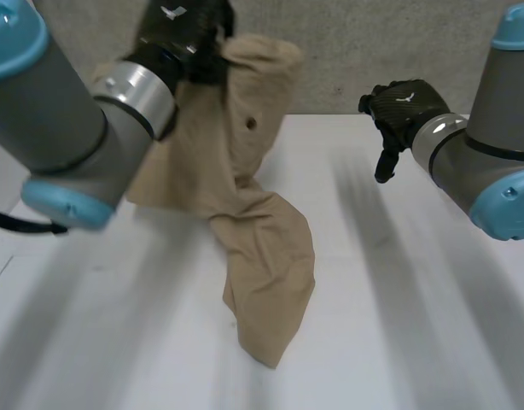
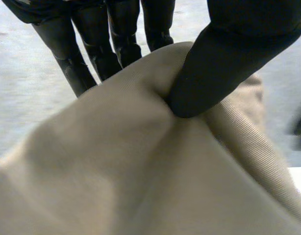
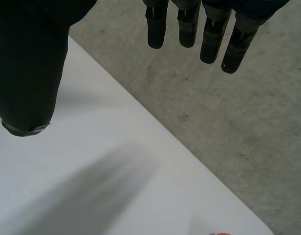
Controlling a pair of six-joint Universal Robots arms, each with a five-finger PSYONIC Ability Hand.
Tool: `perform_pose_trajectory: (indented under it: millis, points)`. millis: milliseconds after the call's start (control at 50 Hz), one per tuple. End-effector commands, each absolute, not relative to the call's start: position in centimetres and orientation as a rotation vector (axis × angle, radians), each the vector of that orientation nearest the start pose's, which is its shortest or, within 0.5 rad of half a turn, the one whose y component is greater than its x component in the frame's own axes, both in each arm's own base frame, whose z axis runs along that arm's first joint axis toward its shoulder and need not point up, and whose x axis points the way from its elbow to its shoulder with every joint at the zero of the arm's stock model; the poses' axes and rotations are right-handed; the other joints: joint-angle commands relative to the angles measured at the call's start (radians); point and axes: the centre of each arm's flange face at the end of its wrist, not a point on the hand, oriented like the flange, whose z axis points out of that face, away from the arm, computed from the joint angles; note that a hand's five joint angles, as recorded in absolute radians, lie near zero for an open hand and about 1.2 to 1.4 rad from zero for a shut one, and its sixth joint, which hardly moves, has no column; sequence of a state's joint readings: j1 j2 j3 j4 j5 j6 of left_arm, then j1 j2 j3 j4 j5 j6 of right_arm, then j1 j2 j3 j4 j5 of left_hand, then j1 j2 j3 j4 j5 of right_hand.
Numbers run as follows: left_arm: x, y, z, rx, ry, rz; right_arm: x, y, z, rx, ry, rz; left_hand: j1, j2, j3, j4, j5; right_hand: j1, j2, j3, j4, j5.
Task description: Fold the laundry.
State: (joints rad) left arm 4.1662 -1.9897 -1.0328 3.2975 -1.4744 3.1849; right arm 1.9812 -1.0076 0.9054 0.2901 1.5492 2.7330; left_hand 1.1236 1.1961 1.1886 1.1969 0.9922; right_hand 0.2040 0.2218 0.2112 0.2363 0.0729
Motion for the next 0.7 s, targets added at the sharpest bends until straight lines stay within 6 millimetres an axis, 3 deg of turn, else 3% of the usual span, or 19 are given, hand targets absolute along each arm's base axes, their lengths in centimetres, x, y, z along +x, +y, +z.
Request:
perform_pose_trajectory:
  millis: [20, 40, 60, 100, 120, 180, 240, 340, 500, 620, 700]
  points:
    - [-35.5, -19.5, 27.4, 1.160, 2.366, -2.528, 27.4, -32.9, 27.2, -0.971, 2.223, -2.009, 0.090, 0.017, 0.025, 0.016, 0.046, -0.029, -0.047, -0.037, -0.062, -0.073]
    - [-35.6, -17.7, 25.4, 1.263, 2.410, -2.420, 27.4, -32.9, 27.3, -0.973, 2.221, -2.009, -0.275, -0.348, -0.340, -0.349, -0.318, -0.029, -0.047, -0.037, -0.062, -0.073]
    - [-35.6, -16.8, 24.2, 1.325, 2.424, -2.351, 27.2, -32.9, 27.3, -0.971, 2.221, -2.012, -0.491, -0.564, -0.556, -0.564, -0.534, -0.029, -0.047, -0.037, -0.062, -0.073]
    - [-35.1, -15.1, 21.8, 1.454, 2.416, -2.188, 26.9, -32.8, 27.4, -0.972, 2.227, -2.010, -0.849, -0.922, -0.914, -0.922, -0.892, -0.029, -0.047, -0.037, -0.062, -0.073]
    - [-35.0, -14.8, 21.1, 1.489, 2.405, -2.136, 26.8, -32.8, 27.4, -0.975, 2.229, -2.006, -0.909, -0.982, -0.975, -0.983, -0.953, -0.029, -0.047, -0.037, -0.062, -0.073]
    - [-34.2, -14.2, 19.4, 1.585, 2.344, -2.007, 26.7, -32.4, 26.7, -1.026, 2.231, -1.969, -0.922, -0.994, -0.987, -0.995, -0.965, -0.029, -0.047, -0.037, -0.062, -0.073]
    - [-33.7, -14.5, 19.1, 1.572, 2.310, -1.978, 26.8, -31.6, 26.3, -1.085, 2.215, -1.927, -0.928, -1.000, -0.993, -1.001, -0.971, -0.029, -0.047, -0.037, -0.062, -0.073]
    - [-31.3, -16.6, 21.6, 1.335, 2.290, -2.054, 26.5, -30.2, 25.6, -1.112, 2.226, -1.858, -0.939, -1.012, -1.004, -1.013, -0.982, -0.029, -0.047, -0.037, -0.062, -0.073]
    - [-29.7, -17.8, 24.9, 1.161, 2.238, -2.217, 25.3, -27.2, 23.8, -1.079, 2.281, -1.713, -0.945, -1.018, -1.010, -1.019, -0.988, -0.029, -0.047, -0.037, -0.062, -0.073]
    - [-28.6, -20.2, 25.7, 1.068, 2.212, -2.228, 24.8, -25.8, 21.1, -0.942, 2.343, -1.536, -0.934, -1.006, -0.999, -1.007, -0.977, -0.029, -0.047, -0.037, -0.062, -0.073]
    - [-27.4, -21.0, 24.9, 1.044, 2.281, -2.131, 25.0, -25.1, 19.7, -0.906, 2.308, -1.472, -0.901, -0.974, -0.966, -0.975, -0.945, -0.029, -0.047, -0.037, -0.062, -0.073]
